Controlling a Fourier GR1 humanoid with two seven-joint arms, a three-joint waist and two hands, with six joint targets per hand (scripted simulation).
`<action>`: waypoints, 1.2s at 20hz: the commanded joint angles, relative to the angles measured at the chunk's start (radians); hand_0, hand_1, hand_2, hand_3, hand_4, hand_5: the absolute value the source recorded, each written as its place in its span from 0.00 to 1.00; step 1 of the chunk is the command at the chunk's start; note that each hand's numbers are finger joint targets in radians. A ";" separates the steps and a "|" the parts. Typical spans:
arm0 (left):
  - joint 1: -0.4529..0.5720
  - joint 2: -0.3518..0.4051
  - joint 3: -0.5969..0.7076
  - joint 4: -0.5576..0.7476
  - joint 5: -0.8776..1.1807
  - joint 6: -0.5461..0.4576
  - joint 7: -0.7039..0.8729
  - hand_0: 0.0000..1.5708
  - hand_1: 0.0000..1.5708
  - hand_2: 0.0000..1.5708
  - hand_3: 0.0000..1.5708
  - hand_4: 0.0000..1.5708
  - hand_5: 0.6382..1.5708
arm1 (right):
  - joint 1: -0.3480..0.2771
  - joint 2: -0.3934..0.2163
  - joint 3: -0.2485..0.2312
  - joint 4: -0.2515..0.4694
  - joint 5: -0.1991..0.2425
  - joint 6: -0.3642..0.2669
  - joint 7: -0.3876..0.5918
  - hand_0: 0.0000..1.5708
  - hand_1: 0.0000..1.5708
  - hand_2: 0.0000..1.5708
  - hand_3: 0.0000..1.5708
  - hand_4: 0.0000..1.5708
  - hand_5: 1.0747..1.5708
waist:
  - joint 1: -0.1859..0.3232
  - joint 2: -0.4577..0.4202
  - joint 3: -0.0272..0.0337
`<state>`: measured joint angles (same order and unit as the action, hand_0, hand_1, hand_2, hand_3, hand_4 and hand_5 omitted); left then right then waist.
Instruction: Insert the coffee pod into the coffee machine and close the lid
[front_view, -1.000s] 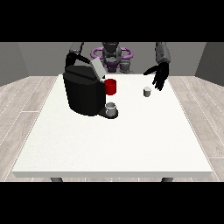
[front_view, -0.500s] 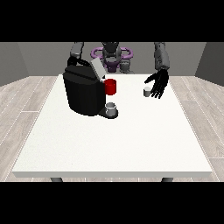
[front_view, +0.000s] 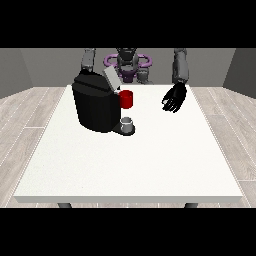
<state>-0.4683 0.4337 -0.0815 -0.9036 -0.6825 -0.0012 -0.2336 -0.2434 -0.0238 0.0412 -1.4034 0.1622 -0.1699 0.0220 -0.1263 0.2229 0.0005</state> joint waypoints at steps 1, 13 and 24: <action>-0.012 0.016 -0.044 0.060 -0.085 0.002 -0.022 0.48 0.48 0.61 0.52 0.22 1.00 | -0.026 -0.002 -0.014 0.026 -0.010 0.008 -0.015 0.00 0.00 0.00 0.00 0.00 1.00 | -0.003 0.008 -0.0005; -0.090 -0.005 -0.037 0.216 -0.182 -0.022 -0.048 0.58 0.58 0.67 0.61 0.26 1.00 | -0.005 0.022 0.018 0.117 -0.036 -0.036 -0.082 0.00 0.00 0.00 0.00 0.00 1.00 | 0.009 -0.007 -0.0006; -0.161 -0.071 0.010 0.140 -0.102 -0.210 -0.064 0.92 0.92 0.91 0.86 0.34 1.00 | 0.006 0.019 -0.036 0.245 0.041 -0.081 -0.018 0.00 0.00 0.00 0.00 0.00 1.00 | 0.060 -0.149 -0.0003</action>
<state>-0.5939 0.3935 -0.0708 -0.7409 -0.7979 -0.1311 -0.3263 -0.2215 -0.0370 -0.0037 -1.2061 0.1642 -0.1880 -0.0217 -0.0932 0.1087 0.0002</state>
